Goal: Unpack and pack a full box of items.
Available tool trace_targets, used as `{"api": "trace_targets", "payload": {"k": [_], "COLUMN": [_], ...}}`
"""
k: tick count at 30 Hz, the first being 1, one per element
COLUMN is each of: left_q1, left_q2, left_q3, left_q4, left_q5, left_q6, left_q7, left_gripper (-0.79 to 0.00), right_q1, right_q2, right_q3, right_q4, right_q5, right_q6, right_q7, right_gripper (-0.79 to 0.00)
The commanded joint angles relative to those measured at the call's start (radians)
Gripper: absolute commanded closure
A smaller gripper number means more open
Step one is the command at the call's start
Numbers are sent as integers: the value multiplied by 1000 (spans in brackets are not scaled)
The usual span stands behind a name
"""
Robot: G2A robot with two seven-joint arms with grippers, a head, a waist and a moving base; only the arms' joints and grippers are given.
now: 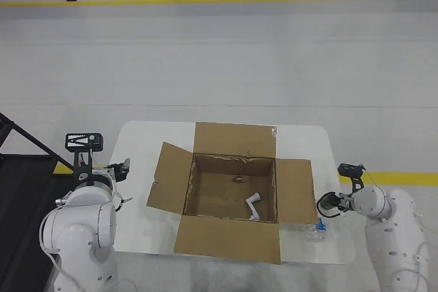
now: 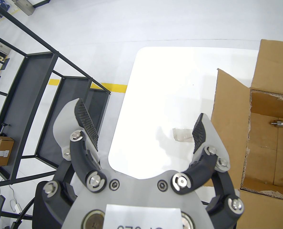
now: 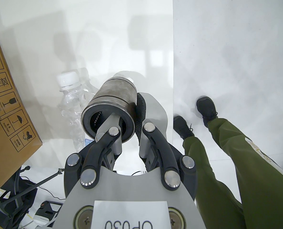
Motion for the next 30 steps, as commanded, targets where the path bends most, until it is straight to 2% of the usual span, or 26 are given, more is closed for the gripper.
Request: {"api": "trace_targets", "payload": {"k": [1, 8, 9, 10, 11, 16, 18, 20, 27, 30], "left_q1": [0, 0, 0, 0, 0, 0, 0, 0, 0, 0], "left_q2": [0, 0, 0, 0, 0, 0, 0, 0, 0, 0], "left_q3": [0, 0, 0, 0, 0, 0, 0, 0, 0, 0], "left_q4": [0, 0, 0, 0, 0, 0, 0, 0, 0, 0], "left_q5": [0, 0, 0, 0, 0, 0, 0, 0, 0, 0], "left_q6": [0, 0, 0, 0, 0, 0, 0, 0, 0, 0], "left_q7": [0, 0, 0, 0, 0, 0, 0, 0, 0, 0], "left_gripper": [-785, -785, -785, -785, -785, -785, -785, -785, -785, -785], "right_q1": [10, 42, 45, 48, 51, 61, 64, 63, 34, 9], "right_q2": [1, 5, 5, 6, 7, 11, 12, 15, 29, 36], "right_q3": [-6, -33, -36, -39, -42, -54, -58, -57, -28, -7], "right_q4": [22, 93, 99, 105, 111, 132, 135, 127, -3, -87], "right_q5": [6, 10, 11, 11, 11, 11, 10, 12, -3, -10], "right_q6": [1, 3, 1, 2, 1, 3, 4, 6, 9, 1], "right_q7": [-7, -23, -22, -23, -23, -24, -22, -20, 23, 53], "right_gripper": [0, -6, -65, -157, -188, -222, -299, -329, -409, -723]}}
